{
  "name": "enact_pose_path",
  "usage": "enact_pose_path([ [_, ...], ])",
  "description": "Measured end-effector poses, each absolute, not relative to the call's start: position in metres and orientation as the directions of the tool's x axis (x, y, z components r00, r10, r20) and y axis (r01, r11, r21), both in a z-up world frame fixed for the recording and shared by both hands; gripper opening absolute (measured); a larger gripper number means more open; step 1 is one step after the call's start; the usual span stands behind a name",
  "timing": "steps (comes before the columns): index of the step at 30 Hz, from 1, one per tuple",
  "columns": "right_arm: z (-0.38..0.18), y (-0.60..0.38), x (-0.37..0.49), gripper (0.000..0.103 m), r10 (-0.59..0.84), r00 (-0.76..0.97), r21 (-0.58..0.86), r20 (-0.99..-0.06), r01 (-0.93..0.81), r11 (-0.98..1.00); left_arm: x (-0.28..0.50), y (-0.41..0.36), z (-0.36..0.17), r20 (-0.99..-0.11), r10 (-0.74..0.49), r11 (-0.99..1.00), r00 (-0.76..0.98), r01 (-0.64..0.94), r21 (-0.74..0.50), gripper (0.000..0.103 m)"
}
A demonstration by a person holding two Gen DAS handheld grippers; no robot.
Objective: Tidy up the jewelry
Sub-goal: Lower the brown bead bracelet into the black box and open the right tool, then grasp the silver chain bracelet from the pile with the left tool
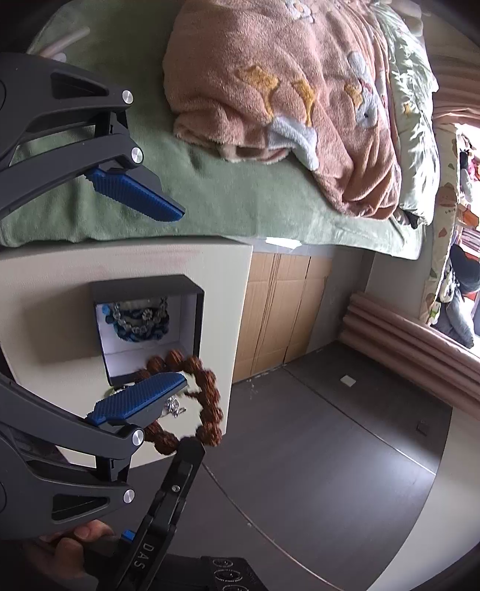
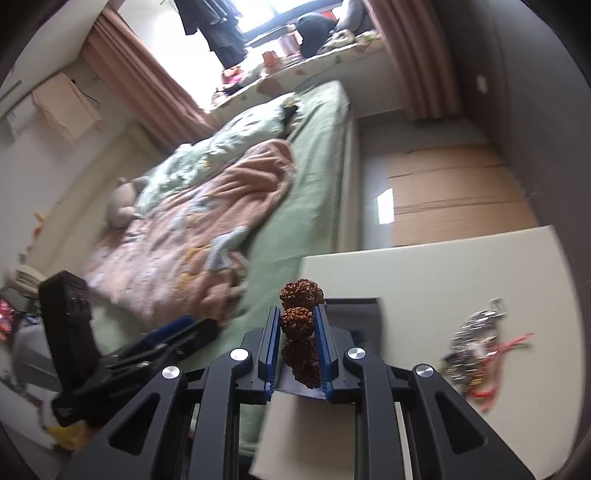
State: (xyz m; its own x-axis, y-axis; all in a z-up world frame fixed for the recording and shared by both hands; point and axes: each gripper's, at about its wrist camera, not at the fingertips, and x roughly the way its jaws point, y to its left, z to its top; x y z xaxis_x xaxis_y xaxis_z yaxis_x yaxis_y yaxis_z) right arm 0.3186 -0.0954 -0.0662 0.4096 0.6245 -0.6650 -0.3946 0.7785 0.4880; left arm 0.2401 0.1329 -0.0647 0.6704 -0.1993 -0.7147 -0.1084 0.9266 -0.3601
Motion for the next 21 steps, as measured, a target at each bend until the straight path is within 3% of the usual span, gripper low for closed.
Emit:
enact_pose_path([
  [1,-0.07,-0.093,0.32,0.024,0.63,0.397,0.499,-0.667,-0.39,0.774,0.239,0.134,-0.065,-0.716,-0.191,0.929,0.671,-0.113,-0.353,0.087],
  [2,-0.073,-0.091,0.321,0.047,0.613,0.398,0.487,-0.682,-0.379,0.787,0.238,0.134,-0.064,-0.717,-0.183,0.93,0.673,-0.117,-0.347,0.09],
  [4,-0.075,-0.095,0.32,0.073,0.589,0.427,0.468,-0.686,-0.361,0.807,0.235,0.135,-0.063,-0.714,-0.173,0.932,0.678,-0.121,-0.34,0.093],
  [15,-0.093,-0.162,0.323,0.072,0.491,0.492,0.438,-0.719,-0.228,0.87,0.243,0.106,-0.065,-0.716,-0.197,0.94,0.669,-0.079,-0.331,0.096],
  [21,-0.103,-0.206,0.321,0.081,0.454,0.517,0.444,-0.725,-0.152,0.883,0.254,0.075,-0.068,-0.718,-0.244,0.94,0.652,-0.023,-0.34,0.096],
])
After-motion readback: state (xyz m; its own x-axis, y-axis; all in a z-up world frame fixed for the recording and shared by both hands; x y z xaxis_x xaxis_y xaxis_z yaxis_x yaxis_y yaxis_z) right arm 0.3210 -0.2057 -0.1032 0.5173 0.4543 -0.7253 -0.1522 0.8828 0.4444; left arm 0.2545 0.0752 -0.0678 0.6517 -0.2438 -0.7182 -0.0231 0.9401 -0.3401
